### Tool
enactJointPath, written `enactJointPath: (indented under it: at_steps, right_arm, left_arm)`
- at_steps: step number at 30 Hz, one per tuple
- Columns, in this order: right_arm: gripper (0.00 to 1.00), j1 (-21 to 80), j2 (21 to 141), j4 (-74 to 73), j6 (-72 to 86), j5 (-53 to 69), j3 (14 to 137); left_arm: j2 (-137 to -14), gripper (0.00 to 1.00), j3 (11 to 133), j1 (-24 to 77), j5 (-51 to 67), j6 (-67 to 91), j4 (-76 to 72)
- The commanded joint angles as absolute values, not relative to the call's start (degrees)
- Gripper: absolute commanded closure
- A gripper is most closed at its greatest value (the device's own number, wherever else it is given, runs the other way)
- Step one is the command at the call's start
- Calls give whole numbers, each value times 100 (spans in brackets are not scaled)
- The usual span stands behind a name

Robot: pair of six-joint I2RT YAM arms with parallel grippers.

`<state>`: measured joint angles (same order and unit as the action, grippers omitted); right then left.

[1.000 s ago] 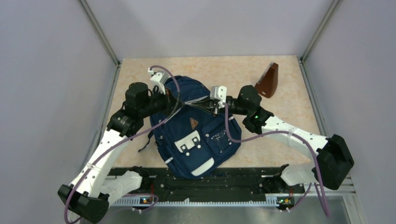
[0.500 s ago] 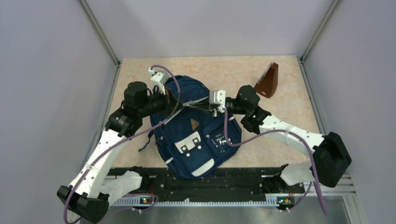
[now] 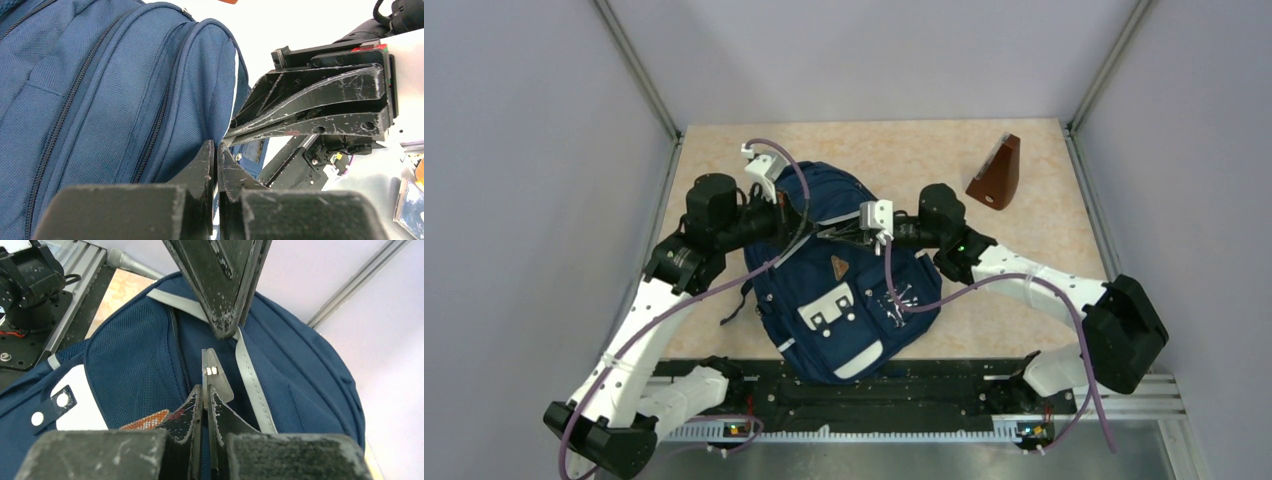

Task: Pack the student bag
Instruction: Place the personal item in the student bag.

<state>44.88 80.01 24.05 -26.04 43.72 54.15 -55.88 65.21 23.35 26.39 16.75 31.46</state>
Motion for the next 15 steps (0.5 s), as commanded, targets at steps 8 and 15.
enactJointPath:
  at_steps: [8,15]
  right_arm:
    - [100,4528,7886,918,-3123,4201,6272]
    - [84,4527,7876,635,-2874,3880,6468]
  left_arm:
    - [-5342,100,7066,2412,3258,1579,2919]
    - [-5313,100,6986,2416,3357,1406,2924]
